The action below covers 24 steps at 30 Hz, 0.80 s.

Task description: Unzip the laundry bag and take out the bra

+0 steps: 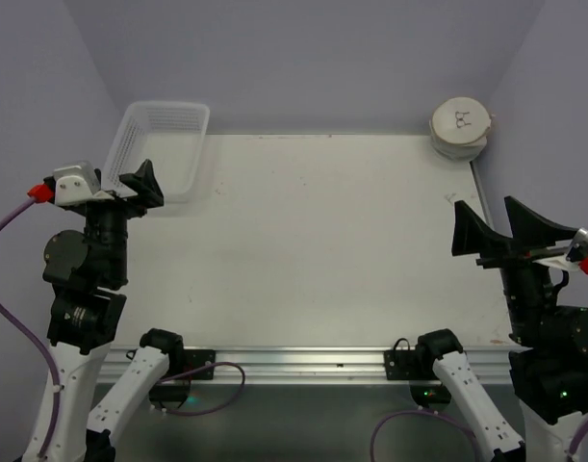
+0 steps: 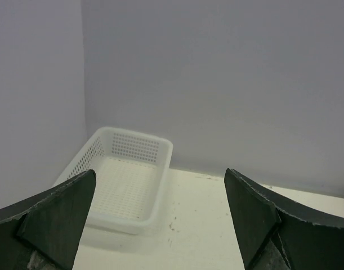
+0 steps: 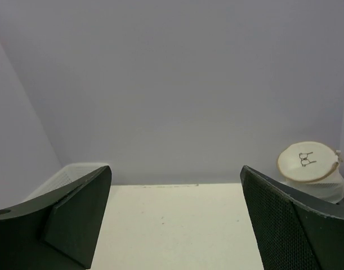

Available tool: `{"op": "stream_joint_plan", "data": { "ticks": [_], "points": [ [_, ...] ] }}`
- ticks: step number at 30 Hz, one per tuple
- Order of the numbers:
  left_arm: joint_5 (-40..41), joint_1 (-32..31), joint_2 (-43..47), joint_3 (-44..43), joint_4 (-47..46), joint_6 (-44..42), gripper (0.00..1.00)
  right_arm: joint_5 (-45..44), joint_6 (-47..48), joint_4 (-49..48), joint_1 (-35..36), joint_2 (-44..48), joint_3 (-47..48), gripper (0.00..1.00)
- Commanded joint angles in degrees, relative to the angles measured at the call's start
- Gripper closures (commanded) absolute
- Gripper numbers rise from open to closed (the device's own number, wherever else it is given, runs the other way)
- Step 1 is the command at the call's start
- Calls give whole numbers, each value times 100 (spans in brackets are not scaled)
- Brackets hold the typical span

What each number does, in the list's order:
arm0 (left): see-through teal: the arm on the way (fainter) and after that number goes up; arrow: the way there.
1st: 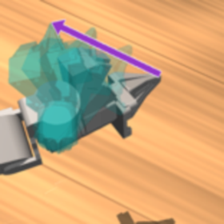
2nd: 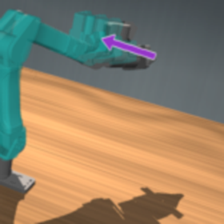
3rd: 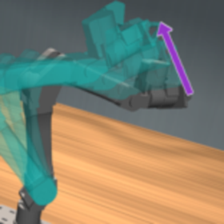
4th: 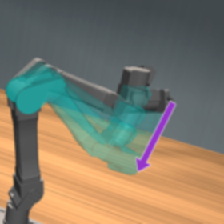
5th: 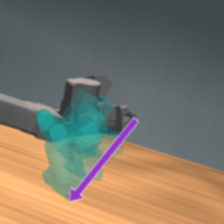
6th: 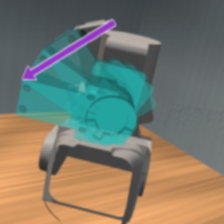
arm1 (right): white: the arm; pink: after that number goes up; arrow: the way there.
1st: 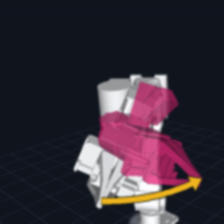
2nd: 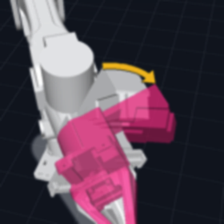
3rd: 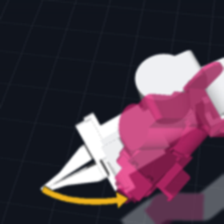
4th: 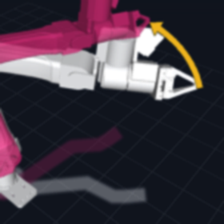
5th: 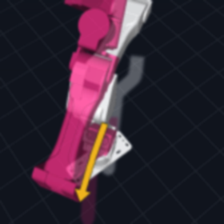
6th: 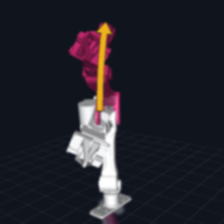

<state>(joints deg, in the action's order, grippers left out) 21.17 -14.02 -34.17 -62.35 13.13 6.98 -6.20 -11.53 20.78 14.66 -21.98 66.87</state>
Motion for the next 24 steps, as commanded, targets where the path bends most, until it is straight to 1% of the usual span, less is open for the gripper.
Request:
{"op": "stream_joint_plan", "data": {
  "ticks": [1,3,6,9,11,12,13,16,17,19,20,21,22,23,24],
  "points": [
    [-69,-22,-81,108,120,242,0,84,-200,6,-15,-79,-121,1],
    [-86,-22,-89,223,164,277,0,66,-340,67,-15,-140,-227,1],
    [-87,-22,-151,372,313,409,0,153,-832,198,-15,-254,-429,1],
    [-104,-22,-300,538,524,584,0,198,-1351,190,-15,-570,-710,1],
    [-200,-22,-441,618,690,743,0,-12,-1816,216,-15,-991,-850,1],
    [-244,-22,-485,688,744,813,0,-396,-2349,286,-15,-1167,-877,1],
    [-288,-22,-589,724,796,961,0,-530,-2580,322,-15,-1517,-904,1],
    [-438,-22,-757,873,832,1286,0,-794,-2740,-12,-33,-2116,-1001,1],
    [-525,-22,-792,899,815,1358,0,-1013,-2784,-12,-42,-2622,-914,1],
    [-648,-22,-854,996,779,1463,0,-1287,-3056,-21,-278,-3178,-720,1],
    [-736,-22,-872,1014,753,1481,0,-1192,-3196,-38,-436,-3703,-511,1],
    [-780,-22,-872,1057,736,1490,0,-1121,-3572,-47,-777,-3970,-413,1],
    [-807,-22,-872,1128,718,1481,0,-1112,-3697,-108,-928,-4233,-316,1],
    [-833,-22,-863,1154,709,1473,0,-1181,-3803,-204,-1025,-4488,-89,1],
    [-842,-22,-837,1189,709,1473,0,-1287,-3969,-258,-1183,-5022,44,1]
  ]
}}
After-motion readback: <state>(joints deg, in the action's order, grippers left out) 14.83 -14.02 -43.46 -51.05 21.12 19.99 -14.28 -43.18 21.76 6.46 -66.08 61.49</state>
